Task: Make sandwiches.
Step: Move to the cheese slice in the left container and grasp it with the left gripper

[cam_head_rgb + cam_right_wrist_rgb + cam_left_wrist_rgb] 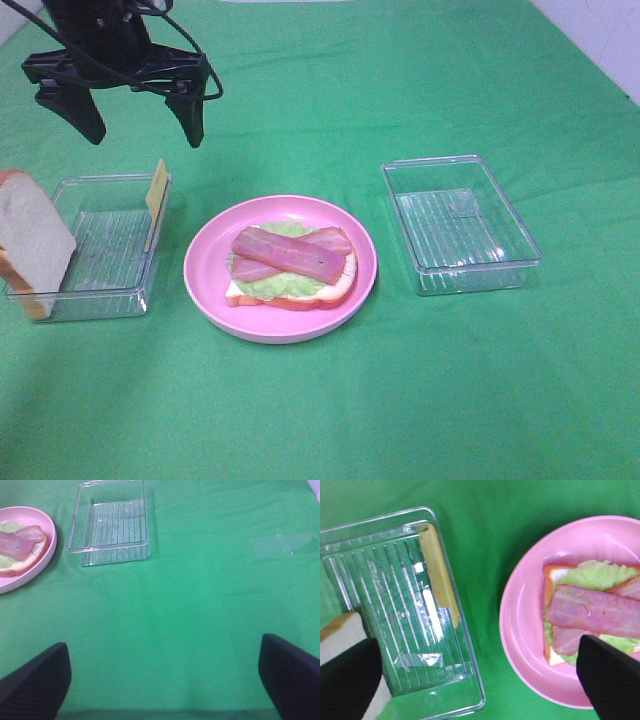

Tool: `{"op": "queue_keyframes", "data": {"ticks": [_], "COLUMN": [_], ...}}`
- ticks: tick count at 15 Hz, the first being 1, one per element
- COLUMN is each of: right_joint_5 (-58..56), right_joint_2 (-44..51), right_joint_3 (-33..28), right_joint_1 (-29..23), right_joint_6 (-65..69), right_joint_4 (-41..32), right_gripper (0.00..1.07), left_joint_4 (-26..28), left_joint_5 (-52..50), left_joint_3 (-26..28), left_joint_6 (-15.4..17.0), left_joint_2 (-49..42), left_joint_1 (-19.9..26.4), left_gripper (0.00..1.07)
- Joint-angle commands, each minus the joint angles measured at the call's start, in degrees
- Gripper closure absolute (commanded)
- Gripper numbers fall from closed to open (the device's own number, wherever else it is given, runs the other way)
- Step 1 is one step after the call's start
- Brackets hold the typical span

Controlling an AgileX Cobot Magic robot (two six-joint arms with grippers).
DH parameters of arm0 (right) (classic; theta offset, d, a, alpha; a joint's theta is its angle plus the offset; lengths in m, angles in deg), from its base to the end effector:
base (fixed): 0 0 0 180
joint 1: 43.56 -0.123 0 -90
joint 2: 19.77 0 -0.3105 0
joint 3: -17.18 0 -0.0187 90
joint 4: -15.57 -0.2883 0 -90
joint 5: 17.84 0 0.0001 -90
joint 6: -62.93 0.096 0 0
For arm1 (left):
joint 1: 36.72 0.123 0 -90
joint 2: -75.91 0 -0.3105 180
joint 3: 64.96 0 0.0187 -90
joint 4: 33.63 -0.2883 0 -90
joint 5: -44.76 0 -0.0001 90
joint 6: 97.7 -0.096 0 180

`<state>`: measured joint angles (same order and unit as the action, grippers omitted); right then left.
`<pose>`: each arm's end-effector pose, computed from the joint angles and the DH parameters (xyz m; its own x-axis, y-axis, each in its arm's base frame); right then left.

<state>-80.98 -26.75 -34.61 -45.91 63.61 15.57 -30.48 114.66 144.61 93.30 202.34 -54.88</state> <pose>0.0101 0.0004 0.2754 -0.5286 -0.0098 -0.8488 -0.0347 0.9993 0.0101 0.4686 -0.1589 0.2636 -0.9718 0.0988 -0.2139 0.1218 0.9878 -0.0972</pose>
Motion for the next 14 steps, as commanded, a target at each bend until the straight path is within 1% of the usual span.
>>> {"op": "queue_keyframes", "data": {"ticks": [1,2,3,7,10,14], "right_joint_5": [0.0,0.0,0.0,0.0,0.0,0.0], "right_joint_2": [1.8,1.8,1.8,1.8,1.8,1.8], "right_joint_3": [-0.2,-0.2,-0.2,-0.2,-0.2,-0.2], "right_joint_1": [0.2,0.2,0.2,0.2,0.2,0.2], "right_joint_6": [-0.7,-0.7,-0.7,-0.7,-0.7,-0.7], "right_joint_4": [0.0,0.0,0.0,0.0,0.0,0.0], "right_gripper": [0.11,0.11,0.11,0.11,0.11,0.11], "left_joint_4": [-0.5,-1.0,-1.3,-0.6,-0.5,-0.1], "left_joint_5": [5.8,5.8,5.6,5.7,5.6,2.5], "left_joint_3": [-0.4,-0.2,0.1,3.6,3.8,4.0], "left_joint_6": [0.5,0.4,0.0,0.2,0.2,0.4], "left_joint_2": [-0.3,0.9,1.8,7.4,9.8,12.4], "left_joint_1": [1.0,2.2,2.3,1.8,1.8,1.8], "left_gripper": [0.06,0.06,0.06,0.06,0.06,0.08]}}
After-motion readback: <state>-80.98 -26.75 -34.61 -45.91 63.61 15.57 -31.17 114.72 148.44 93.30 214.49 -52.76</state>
